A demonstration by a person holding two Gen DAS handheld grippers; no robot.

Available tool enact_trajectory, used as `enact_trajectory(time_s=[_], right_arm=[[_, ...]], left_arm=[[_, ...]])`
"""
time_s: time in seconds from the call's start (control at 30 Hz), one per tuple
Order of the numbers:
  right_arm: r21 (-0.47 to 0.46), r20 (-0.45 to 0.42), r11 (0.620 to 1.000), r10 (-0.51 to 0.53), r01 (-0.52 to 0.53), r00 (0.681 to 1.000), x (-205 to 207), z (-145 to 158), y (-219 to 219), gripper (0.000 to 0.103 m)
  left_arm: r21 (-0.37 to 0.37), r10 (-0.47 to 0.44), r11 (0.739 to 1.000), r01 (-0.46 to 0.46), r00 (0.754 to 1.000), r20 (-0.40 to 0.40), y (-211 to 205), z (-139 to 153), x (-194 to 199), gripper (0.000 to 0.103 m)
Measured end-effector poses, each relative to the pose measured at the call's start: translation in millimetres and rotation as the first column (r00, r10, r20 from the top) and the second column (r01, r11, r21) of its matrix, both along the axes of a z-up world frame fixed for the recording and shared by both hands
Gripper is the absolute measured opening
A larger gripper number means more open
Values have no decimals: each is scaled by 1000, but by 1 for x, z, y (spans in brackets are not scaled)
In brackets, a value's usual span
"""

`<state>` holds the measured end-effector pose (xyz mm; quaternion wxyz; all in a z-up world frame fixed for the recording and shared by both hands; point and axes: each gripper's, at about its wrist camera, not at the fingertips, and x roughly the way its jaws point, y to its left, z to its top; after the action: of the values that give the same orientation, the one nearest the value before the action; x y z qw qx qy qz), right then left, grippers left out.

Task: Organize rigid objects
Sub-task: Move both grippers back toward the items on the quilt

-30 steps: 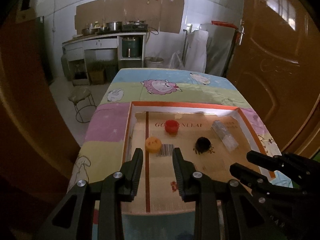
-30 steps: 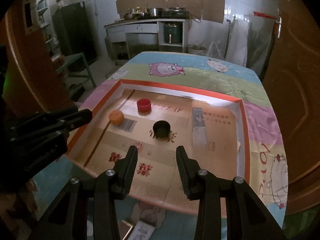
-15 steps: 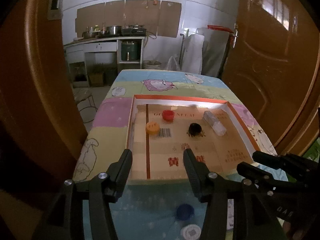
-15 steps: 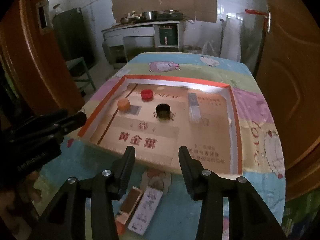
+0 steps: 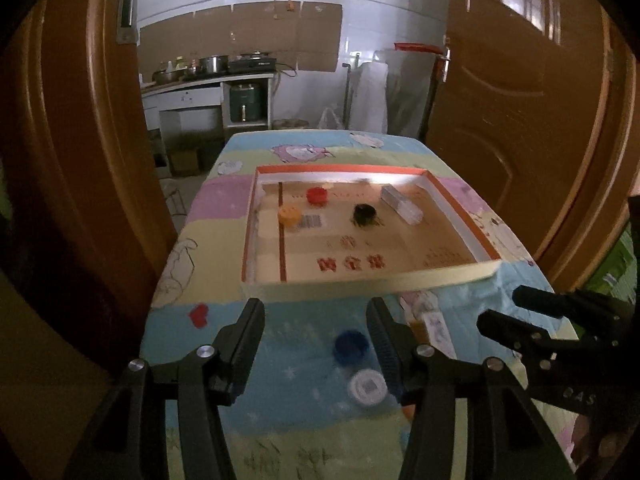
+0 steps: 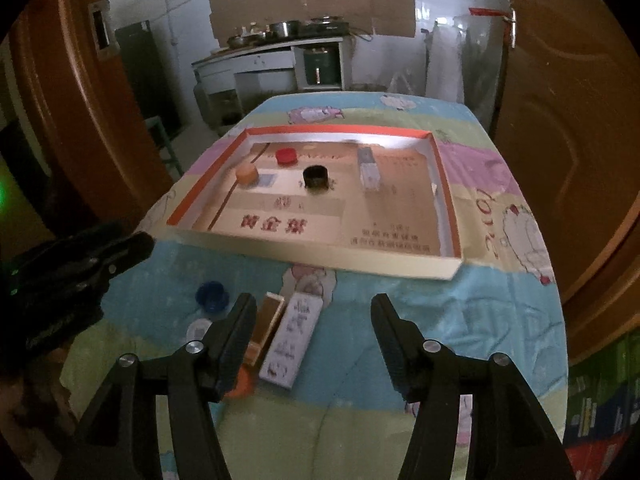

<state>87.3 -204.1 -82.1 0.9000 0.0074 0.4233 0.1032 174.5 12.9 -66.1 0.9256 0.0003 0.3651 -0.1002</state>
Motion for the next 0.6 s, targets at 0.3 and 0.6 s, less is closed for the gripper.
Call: enact_trajectory(time_s=[0.3,0.6], right_arm=[[-3,-6,999,-33,33,999,-28,-5,-7,61],[-12,-7,999,-51,51,999,-43,-12,-9,61]], left_arm=[[-11,-55,998,55,998,-20,-14,-13,-40,53],[-39,-137,990,136,990,-38,-37,-38,-85,53]])
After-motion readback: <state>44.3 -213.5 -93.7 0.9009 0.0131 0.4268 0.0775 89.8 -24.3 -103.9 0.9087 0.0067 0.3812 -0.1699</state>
